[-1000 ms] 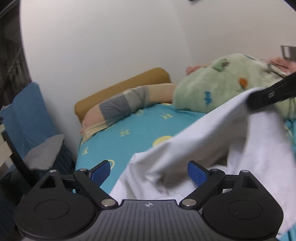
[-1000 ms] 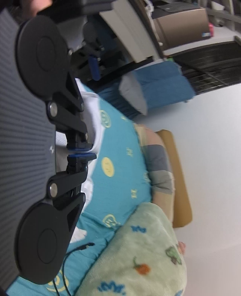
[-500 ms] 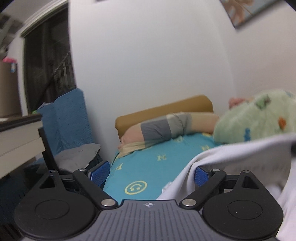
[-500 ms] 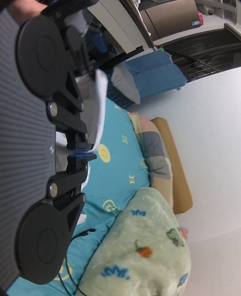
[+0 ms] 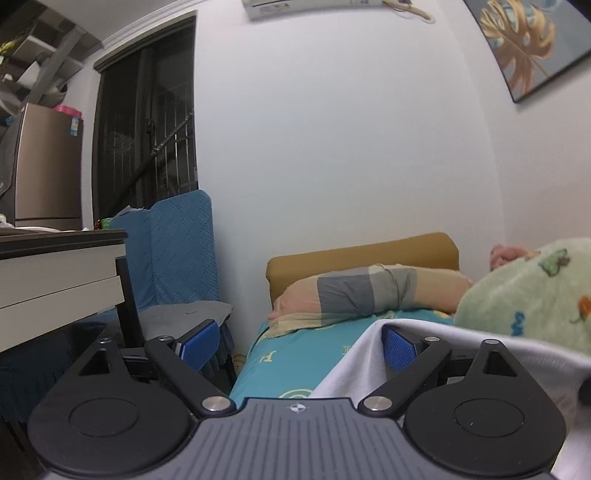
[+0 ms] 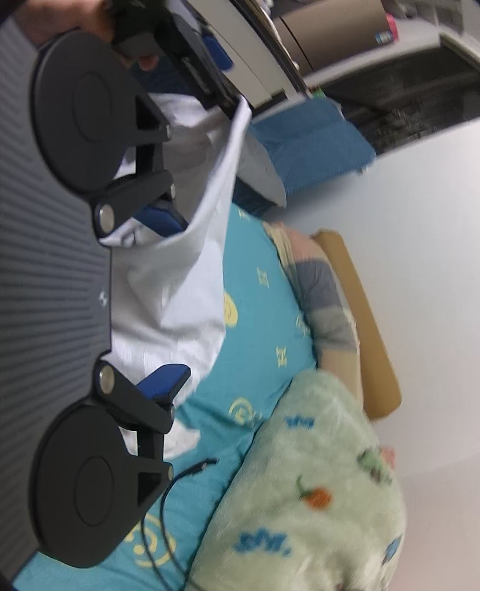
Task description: Fold clothes
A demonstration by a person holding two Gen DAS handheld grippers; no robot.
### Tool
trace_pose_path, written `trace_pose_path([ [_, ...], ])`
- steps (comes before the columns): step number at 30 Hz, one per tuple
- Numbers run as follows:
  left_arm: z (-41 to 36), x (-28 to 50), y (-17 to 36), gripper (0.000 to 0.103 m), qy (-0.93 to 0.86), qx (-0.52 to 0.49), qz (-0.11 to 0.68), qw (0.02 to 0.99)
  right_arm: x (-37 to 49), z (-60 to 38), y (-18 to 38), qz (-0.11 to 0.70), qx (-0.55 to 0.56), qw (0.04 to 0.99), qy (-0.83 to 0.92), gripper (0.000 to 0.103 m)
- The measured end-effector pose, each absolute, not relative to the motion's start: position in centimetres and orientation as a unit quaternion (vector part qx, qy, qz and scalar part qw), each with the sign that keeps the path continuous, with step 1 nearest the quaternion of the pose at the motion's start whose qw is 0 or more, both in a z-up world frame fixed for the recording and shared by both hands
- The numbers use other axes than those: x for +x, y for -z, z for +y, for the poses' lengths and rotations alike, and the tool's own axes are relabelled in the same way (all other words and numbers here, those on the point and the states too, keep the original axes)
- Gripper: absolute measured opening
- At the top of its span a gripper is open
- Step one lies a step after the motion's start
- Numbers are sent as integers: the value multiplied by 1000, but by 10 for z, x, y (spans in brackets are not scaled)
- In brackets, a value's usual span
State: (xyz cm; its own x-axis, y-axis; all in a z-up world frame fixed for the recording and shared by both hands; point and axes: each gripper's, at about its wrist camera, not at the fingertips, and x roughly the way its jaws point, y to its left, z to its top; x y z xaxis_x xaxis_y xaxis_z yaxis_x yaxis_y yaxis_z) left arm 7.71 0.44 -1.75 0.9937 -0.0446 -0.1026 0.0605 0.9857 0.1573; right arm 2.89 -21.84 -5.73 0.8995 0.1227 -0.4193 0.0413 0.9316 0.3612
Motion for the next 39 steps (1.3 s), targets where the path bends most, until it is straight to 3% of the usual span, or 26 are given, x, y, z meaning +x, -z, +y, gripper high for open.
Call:
trace_pose_path([
  [4,9,76,12,94,13,72,42,996,34,-186,60,234,123,963,-46,77],
  [10,17,71,5,94,-11,53,26,998,52,-154,90,318,36,947,-28,76],
  [13,21,69,1,94,-21,43,23,999,48,-164,89,325,52,944,-11,76],
  [24,40,52,-22,93,-22,-8,7,1000,-17,-230,22,172,132,975,46,77],
  [26,35,62,-13,93,-4,14,52,999,-14,-244,28,195,157,967,37,78],
  [30,23,81,6,91,48,56,144,987,22,-268,76,321,257,911,20,77],
  [33,5,74,19,91,107,120,175,971,38,-278,110,377,319,869,40,77],
  [39,-48,14,49,95,208,299,124,923,19,-283,103,330,333,879,88,77],
])
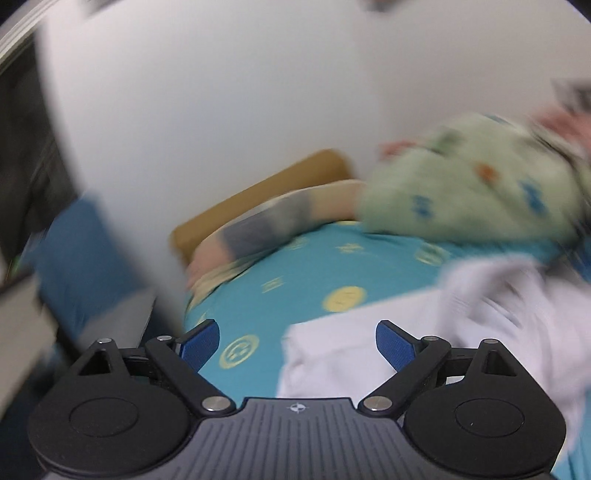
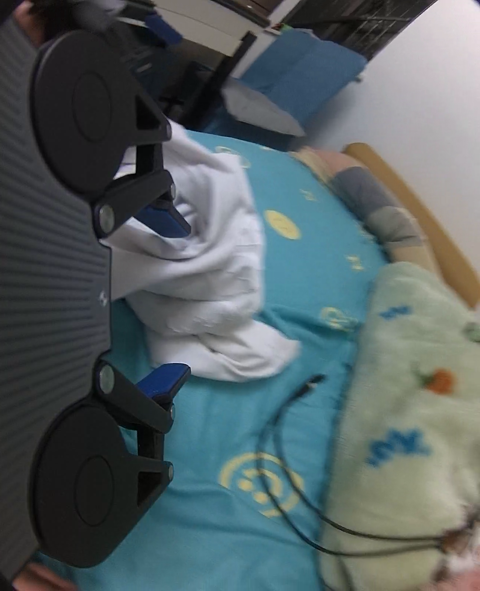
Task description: Fold clothes
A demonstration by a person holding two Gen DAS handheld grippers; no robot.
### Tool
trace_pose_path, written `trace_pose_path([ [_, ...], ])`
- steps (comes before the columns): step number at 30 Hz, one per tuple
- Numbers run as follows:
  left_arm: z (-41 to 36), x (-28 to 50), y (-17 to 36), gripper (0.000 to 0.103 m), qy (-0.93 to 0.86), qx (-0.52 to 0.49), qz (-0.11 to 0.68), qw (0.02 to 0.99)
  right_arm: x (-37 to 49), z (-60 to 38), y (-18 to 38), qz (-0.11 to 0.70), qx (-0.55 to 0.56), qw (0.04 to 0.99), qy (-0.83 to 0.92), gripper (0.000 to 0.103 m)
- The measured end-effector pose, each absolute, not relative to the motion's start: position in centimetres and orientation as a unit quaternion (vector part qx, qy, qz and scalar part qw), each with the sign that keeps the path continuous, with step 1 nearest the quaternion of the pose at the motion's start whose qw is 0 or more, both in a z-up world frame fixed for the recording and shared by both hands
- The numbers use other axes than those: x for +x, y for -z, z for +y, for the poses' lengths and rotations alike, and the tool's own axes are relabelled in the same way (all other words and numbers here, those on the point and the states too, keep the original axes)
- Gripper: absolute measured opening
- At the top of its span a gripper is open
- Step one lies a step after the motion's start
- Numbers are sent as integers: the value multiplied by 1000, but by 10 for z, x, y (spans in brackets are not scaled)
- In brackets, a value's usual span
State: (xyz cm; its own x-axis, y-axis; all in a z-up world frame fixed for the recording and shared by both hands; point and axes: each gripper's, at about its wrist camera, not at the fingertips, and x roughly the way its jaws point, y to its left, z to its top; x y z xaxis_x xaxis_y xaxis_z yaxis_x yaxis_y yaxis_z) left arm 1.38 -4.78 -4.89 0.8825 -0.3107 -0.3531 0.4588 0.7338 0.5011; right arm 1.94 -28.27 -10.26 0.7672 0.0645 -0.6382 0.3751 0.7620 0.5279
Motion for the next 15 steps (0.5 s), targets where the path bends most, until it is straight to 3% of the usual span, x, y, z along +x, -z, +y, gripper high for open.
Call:
trace_pose_path([
  [9,-94,6,129,96,207,464,90,857,22,-293,96,308,329,887,102,78],
  [15,-94,-1,147,97,128,527,24,840,27,-281,100,321,310,890,91,78],
])
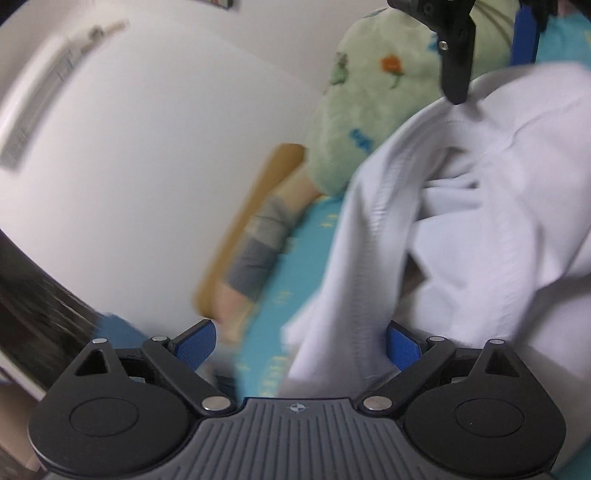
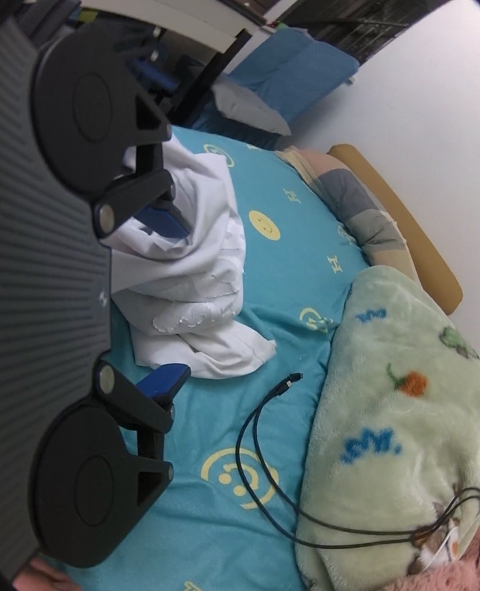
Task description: Fold clothes
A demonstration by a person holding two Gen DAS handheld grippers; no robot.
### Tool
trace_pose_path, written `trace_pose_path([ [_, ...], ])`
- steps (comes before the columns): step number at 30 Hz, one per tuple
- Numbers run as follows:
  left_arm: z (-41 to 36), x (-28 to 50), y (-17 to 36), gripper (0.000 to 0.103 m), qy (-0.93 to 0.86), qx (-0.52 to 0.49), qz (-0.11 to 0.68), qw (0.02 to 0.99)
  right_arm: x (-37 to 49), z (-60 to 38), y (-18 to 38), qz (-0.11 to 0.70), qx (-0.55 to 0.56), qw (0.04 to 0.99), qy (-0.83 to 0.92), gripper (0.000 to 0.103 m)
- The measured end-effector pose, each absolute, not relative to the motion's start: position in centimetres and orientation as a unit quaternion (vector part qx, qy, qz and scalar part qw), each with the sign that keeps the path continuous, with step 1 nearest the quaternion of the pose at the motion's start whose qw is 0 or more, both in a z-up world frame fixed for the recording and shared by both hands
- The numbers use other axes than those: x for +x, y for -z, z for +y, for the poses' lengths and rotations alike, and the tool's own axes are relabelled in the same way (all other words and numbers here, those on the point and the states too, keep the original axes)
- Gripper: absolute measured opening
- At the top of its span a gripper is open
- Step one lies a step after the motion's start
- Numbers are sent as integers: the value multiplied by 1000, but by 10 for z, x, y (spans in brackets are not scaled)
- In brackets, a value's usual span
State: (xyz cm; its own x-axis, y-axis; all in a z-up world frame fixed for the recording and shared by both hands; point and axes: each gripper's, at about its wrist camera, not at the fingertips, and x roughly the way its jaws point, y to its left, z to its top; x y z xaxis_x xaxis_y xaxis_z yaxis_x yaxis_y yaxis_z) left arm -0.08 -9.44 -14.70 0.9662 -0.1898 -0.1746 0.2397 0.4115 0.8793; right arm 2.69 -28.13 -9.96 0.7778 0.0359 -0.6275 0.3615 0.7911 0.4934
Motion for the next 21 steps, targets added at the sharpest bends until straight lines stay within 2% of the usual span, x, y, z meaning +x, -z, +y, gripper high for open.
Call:
trace_pose_path([
  [4,-88,-19,120,97,109,487,-28,866,29,-274,99,320,299,895,84,77],
  [9,-75,-35,83,98,86,419,-57,902,30,-263,94,314,271,907,75,77],
  [21,-53,-24,49,98,31,350,-32,936,17,-224,66,255,197,946,17,77],
])
